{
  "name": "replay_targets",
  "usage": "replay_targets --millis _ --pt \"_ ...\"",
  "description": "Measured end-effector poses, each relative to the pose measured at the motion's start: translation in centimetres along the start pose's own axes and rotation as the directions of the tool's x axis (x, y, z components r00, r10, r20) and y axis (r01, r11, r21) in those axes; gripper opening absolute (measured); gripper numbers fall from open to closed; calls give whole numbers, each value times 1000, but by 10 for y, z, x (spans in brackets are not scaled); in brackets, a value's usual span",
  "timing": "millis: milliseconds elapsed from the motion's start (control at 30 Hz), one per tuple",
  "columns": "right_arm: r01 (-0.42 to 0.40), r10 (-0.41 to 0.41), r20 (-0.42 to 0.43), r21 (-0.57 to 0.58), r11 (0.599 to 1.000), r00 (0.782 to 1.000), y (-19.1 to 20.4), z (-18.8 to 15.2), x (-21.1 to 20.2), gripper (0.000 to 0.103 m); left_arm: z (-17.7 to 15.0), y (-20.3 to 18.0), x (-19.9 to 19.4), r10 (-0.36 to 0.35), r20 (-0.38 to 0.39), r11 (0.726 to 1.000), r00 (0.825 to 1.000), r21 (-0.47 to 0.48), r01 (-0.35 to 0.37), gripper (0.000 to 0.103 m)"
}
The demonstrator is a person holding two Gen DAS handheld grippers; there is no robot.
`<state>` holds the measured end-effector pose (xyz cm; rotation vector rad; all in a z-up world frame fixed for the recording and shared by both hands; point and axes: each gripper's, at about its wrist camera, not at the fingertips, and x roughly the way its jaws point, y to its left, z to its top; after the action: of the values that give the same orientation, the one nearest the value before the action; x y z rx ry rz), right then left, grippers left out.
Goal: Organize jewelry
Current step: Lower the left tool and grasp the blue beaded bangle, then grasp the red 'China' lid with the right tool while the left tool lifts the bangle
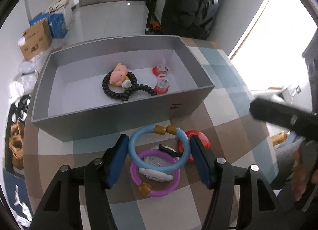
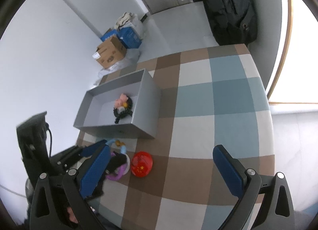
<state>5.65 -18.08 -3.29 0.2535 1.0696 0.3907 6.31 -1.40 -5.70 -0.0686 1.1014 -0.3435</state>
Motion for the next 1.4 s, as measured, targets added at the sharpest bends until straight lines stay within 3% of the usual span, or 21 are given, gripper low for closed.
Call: replay_targets --millis 300,500,633,800,1100,1233,1300,1333,1400 --pt "66 -65 21 -93 993 998 8 -6 0 103 11 17 -28 -125 86 984 988 -115 135 58" --pt "69 -73 -15 -173 982 997 19 -17 10 100 16 27 -50 -158 154 970 975 -162 183 58" --pt "65 -81 -52 -265 962 995 36 -28 22 87 17 36 -61 -182 186 952 965 -212 221 58" --pt "63 -101 -81 -381 922 992 54 -40 41 76 17 44 -67 -169 196 946 966 -244 215 58" --pt "163 -213 -36 -521 837 976 72 -52 60 61 13 56 -71 -180 200 935 963 -270 230 58" --pt "148 -195 -34 -527 837 980 75 -52 63 57 12 55 -70 -167 193 941 967 -261 215 58" --pt "147 -193 -35 -522 840 981 76 -51 62 50 12 54 -70 -165 187 944 968 -253 210 58" --pt "146 -191 -34 -522 840 981 77 -50 61 42 11 53 -70 -168 187 944 968 -252 213 58" --pt "145 -193 -38 -523 840 981 78 -50 61 42 11 53 -71 -174 190 944 966 -248 219 58"
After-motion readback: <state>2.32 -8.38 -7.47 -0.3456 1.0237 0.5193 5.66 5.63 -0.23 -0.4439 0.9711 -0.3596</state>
